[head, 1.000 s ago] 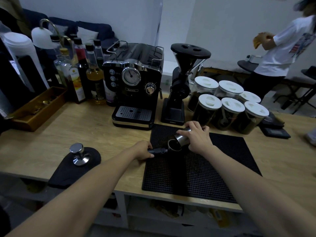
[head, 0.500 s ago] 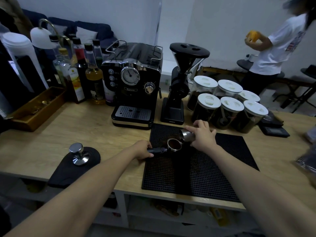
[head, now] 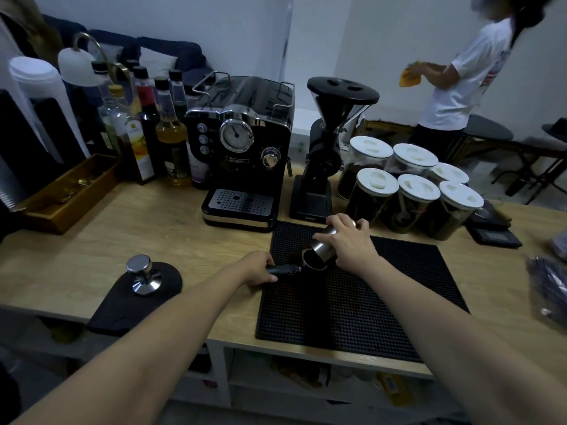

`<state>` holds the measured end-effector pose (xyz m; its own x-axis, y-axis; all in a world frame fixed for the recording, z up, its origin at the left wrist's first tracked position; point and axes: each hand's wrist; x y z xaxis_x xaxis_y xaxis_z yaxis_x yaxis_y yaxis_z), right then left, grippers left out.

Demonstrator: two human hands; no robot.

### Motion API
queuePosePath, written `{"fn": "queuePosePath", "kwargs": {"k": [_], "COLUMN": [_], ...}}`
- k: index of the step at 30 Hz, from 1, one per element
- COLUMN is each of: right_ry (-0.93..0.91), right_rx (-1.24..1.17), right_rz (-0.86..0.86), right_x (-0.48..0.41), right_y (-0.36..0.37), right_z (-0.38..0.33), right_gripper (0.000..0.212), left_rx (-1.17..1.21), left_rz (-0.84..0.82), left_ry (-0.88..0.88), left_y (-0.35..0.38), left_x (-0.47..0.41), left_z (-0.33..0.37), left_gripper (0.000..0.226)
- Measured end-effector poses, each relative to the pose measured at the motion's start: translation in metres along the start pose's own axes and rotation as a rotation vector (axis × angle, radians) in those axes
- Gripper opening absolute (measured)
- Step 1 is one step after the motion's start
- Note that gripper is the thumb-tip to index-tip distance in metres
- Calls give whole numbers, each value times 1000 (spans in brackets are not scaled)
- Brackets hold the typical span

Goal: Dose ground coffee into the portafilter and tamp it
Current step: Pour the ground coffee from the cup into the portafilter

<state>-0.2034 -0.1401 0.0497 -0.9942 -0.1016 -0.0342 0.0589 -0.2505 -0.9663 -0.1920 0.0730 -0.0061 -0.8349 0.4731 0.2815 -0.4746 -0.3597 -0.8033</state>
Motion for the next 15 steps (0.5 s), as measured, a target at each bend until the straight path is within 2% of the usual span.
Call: {"fn": "queuePosePath", "kwargs": {"k": [10, 15], "right_ry": [27, 77], "right_rx": [7, -109], "right_rz": [22, -15], "right_x": [4, 6], "right_y": [1, 3], "right_z": [2, 2], "right_gripper": [68, 67], "left_rx": [-4, -2], "left_rz": [-3, 6], "left_ry": [3, 3], "left_y": [-1, 0], "left_x": [-1, -1], "left_z": [0, 0], "left_gripper": [47, 47]}}
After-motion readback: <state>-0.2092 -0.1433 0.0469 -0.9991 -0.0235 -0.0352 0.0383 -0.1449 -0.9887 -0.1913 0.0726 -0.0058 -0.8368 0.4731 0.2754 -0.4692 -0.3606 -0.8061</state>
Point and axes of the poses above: each hand's wrist, its own x-axis away from the middle knuckle, its own y-axis out of the palm, z = x × y, and after that the axes turned 12 degrees about y, right-handed
